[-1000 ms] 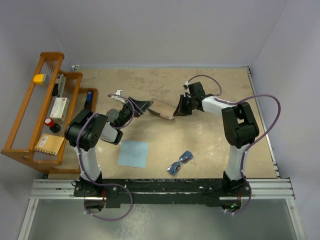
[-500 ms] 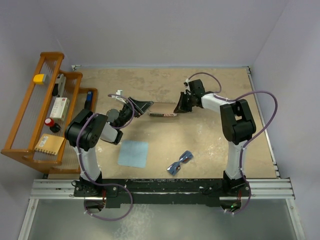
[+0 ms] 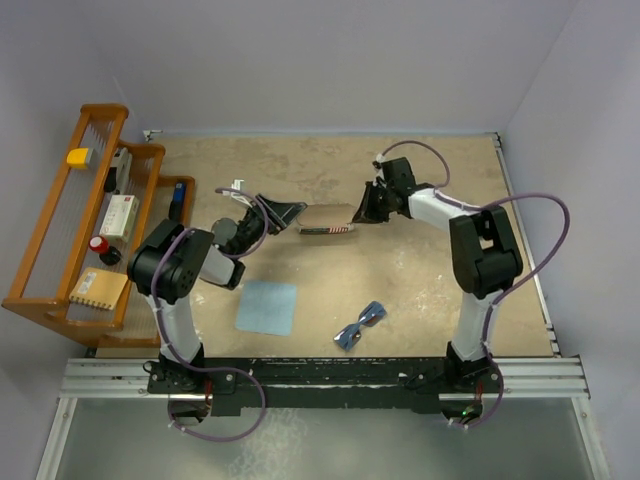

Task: Organize the sunglasses
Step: Adjust the sunglasses case at the center of the board.

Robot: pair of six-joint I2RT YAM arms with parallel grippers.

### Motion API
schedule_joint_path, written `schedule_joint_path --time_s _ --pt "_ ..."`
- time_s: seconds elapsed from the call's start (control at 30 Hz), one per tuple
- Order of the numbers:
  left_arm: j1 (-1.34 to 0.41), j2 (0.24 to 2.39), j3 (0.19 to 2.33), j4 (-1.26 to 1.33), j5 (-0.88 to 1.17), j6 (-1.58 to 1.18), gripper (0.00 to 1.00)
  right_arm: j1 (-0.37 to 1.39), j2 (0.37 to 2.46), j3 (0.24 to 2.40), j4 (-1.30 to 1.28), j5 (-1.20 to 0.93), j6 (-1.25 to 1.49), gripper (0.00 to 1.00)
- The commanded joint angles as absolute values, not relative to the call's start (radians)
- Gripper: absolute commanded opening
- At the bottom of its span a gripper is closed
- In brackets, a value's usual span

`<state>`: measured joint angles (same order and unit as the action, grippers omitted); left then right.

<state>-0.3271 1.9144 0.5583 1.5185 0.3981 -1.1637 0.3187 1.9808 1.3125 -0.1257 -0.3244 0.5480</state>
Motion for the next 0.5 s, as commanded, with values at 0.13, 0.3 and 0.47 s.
schedule_joint_path --time_s 0.13,0.3,0.47 --pt "-0.314 1.746 0.532 1.449 0.373 -1.007 0.73 0.335 1.711 1.203 -0.083 -0.247 0.530 0.11" --pt "-0.316 1.570 0.523 1.040 0.254 -0.788 0.73 0.403 1.618 1.155 -0.107 -0.191 0.486 0.16" --pt "-0.336 1.376 0.488 0.725 0.065 -0.714 0.75 0.521 1.570 1.105 -0.092 -0.156 0.456 0.20"
